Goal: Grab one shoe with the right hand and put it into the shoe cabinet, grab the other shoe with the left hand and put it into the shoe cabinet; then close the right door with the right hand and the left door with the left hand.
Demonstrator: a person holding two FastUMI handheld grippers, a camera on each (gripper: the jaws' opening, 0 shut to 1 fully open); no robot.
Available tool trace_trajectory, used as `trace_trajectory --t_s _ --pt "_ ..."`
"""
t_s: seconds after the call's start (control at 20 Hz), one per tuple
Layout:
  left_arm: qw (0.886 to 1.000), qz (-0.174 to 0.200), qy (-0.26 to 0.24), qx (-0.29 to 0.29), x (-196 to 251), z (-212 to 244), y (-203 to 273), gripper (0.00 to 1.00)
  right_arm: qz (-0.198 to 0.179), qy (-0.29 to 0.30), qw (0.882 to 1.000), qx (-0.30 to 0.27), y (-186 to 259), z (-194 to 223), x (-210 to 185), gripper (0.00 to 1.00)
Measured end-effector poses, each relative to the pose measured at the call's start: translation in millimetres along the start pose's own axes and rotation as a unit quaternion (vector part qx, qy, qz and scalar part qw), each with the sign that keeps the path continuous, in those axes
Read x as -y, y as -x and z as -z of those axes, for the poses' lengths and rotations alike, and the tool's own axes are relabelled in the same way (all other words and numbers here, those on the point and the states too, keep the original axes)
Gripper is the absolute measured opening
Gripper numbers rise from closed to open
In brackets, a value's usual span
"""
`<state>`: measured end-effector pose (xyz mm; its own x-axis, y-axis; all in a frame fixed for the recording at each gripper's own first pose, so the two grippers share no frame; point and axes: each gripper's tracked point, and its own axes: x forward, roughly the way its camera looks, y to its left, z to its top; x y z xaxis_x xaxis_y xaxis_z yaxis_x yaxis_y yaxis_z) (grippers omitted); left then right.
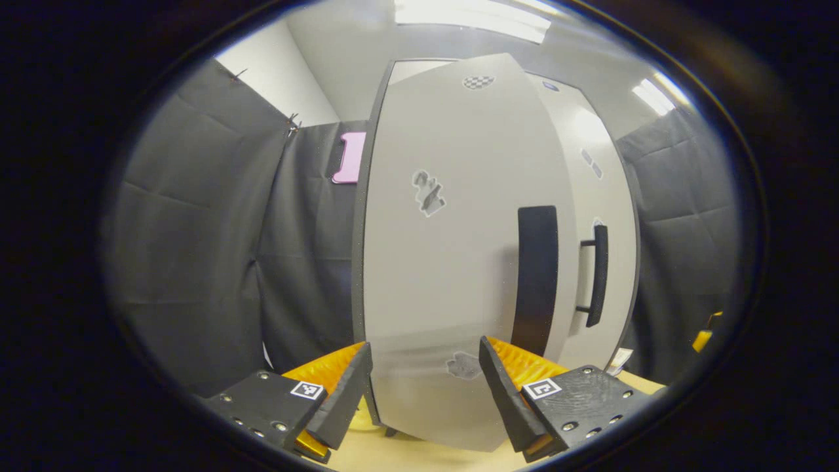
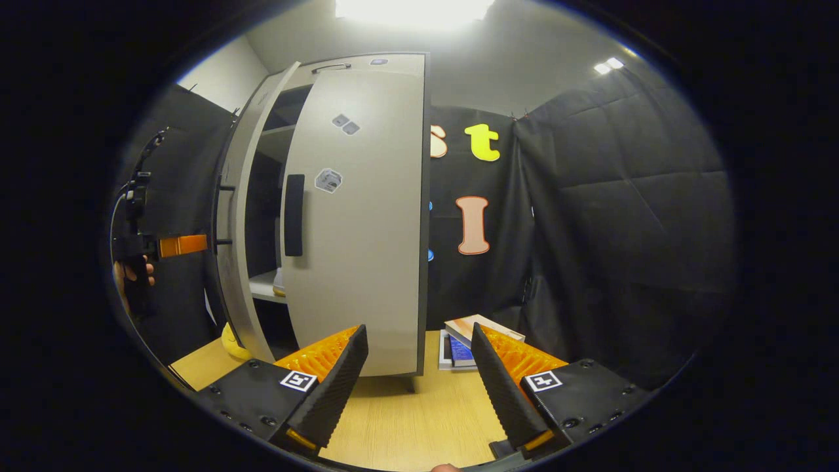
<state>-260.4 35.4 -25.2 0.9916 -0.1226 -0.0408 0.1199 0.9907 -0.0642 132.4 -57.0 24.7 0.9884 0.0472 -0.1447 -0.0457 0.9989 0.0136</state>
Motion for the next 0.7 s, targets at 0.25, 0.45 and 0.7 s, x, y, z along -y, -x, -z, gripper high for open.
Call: trace_trajectory --t_s 0.25,0.45,0.7 --pt "1.000 -0.020 -0.018 0.010 -33 -13 57 0.94 -0.018 -0.002 1.000 0.019 14 -21 -15 0.99" --pt "0.999 -0.035 -0.025 0.012 -59 -20 103 0.99 -0.030 -0.002 0.999 0.031 27 -33 -26 0.99" --pt "0.998 -0.049 -0.041 0.011 -89 -20 153 0.99 -0.040 0.003 0.998 0.041 44 -41 -37 0.98"
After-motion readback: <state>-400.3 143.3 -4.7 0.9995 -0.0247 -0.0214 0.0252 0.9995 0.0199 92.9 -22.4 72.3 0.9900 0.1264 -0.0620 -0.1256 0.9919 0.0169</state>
